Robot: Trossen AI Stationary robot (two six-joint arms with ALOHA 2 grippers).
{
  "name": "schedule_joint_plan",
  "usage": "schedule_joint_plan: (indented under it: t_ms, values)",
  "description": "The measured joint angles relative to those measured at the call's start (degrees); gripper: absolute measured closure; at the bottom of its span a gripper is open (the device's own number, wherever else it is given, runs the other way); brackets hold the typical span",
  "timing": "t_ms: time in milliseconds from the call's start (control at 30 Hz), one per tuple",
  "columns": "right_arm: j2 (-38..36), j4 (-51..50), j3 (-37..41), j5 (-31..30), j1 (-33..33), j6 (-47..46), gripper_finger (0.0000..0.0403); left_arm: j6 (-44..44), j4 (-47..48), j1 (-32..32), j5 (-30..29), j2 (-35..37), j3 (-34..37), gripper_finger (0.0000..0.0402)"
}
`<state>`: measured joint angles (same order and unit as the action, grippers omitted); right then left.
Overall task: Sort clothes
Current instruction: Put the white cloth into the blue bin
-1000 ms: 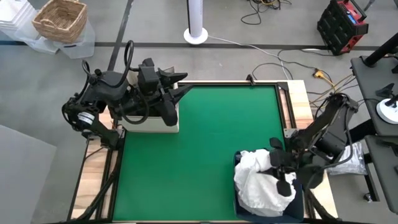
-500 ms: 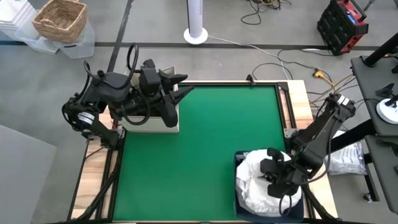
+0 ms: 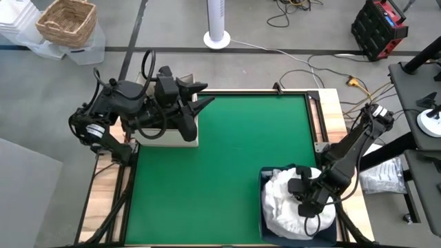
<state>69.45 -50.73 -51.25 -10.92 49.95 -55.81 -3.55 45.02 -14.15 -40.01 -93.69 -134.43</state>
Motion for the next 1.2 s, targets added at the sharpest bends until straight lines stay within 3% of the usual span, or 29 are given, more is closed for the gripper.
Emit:
schedule_joint_plan:
  t_ms: [167,267,633,833,1033,1200]
  values:
    - [0.0,0.38,2.13,7.67,-0.02,0.16,0.0373,-0.06,1.33,0.0,-0.04,0.0,0.0,0.0244]
    - [-0.28,0.48,2.33,8.75,-0.02,-0.91,0.0368,-0.32,1.69,0.0,-0.04,0.0,0.0,0.0244]
    - [-0.96,-4.73,-9.07,8.72,-0.21,-4.53,0.021,-0.39,1.74,0.0,-0.2,0.0,0.0,0.0244]
    - [-0.96,-12.27,-17.91,8.53,-0.32,-6.07,0.0159,-0.39,1.74,0.0,-1.53,0.0,0.0,0.0244]
    - [-0.96,-20.65,-26.3,8.62,-0.32,-7.91,0.0151,-0.4,1.74,0.01,-2.16,0.0,0.0,0.0244]
    - [-0.98,-30.84,-31.03,8.51,-0.32,-10.18,0.0186,-0.42,1.76,0.0,-2.16,0.0,0.0,0.0244]
